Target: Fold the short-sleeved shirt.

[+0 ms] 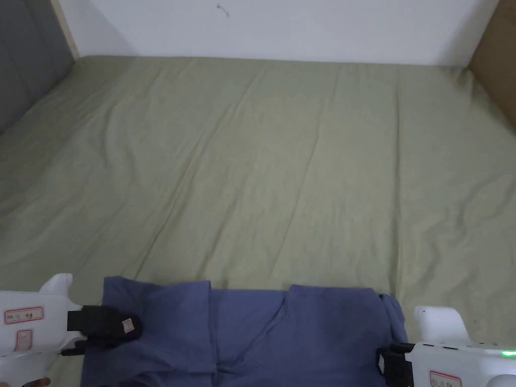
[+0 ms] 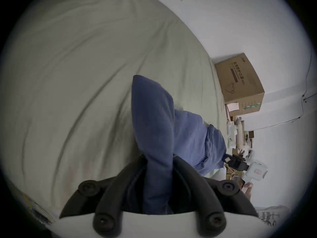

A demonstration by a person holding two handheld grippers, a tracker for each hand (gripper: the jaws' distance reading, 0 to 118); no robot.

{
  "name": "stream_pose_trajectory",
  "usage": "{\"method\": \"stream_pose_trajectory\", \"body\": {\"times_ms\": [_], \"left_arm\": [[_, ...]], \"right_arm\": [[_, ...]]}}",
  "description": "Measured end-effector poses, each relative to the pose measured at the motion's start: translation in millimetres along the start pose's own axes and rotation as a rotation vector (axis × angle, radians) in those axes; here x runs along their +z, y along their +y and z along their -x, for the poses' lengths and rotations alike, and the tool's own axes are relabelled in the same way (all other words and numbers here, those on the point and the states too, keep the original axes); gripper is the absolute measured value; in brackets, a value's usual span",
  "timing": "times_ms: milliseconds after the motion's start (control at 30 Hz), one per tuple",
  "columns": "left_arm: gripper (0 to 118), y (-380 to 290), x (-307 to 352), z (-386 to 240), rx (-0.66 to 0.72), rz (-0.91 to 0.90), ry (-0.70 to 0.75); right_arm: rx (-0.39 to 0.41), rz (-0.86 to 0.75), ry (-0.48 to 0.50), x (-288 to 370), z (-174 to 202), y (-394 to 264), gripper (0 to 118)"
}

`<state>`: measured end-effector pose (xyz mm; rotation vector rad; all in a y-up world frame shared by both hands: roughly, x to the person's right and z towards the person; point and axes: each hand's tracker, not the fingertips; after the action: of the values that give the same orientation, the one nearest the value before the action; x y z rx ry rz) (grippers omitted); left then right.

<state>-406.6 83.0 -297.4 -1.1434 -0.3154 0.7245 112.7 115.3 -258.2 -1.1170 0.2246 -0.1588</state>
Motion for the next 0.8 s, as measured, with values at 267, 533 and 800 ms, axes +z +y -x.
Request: {"method": "stream_pose_trajectory", "body": {"times_ms": [267, 533, 800], "left_arm": [[10, -3, 9, -103, -0.139, -0.023, 0.115], [10, -12, -49, -227, -0.249, 0.037, 0.091], [10, -35, -165, -278, -0.337, 0.248, 0.138]], "right_arm": [[-0.020, -0.011, 0.016, 5, -16, -5, 5], [-0.132, -0.051, -0.015, 22, -76, -18, 5], [-0.259, -0.070, -0.062, 38, -127, -41, 5]]}}
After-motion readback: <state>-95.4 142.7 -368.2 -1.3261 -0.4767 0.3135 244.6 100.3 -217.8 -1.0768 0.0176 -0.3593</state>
